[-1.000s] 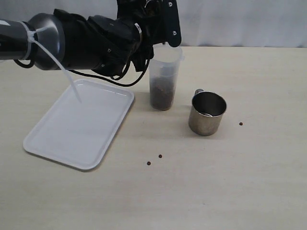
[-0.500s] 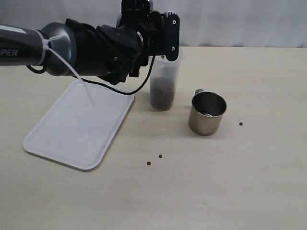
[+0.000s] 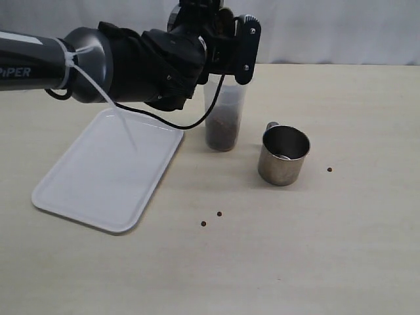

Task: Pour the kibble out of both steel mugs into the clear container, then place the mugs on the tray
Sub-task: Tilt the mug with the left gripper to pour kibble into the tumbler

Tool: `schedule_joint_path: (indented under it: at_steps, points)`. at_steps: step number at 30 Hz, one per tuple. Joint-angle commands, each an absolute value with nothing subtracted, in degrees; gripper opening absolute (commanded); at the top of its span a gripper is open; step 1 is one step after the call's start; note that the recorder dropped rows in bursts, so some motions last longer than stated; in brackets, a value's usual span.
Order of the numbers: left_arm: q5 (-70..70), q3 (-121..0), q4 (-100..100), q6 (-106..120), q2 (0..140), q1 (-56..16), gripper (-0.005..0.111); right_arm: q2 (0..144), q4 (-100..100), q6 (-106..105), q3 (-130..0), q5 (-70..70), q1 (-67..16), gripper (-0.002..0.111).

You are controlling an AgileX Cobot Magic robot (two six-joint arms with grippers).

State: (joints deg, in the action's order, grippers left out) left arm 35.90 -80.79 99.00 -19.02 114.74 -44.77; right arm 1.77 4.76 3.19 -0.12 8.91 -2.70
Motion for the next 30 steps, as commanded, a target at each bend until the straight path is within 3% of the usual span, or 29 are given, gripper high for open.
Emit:
schedule_joint_path:
  at_steps: [1,30]
  points:
    - [39.0,-81.41,99.95,-16.14,114.25,-45.07,0.0,1.91,5.22,3.5,0.0,8.91,-2.88,0.005]
    - [34.96,-84.1,99.95,-6.62,114.48,-44.02,0.0,1.91,5.22,3.5,0.0,8.91,-2.88,0.005]
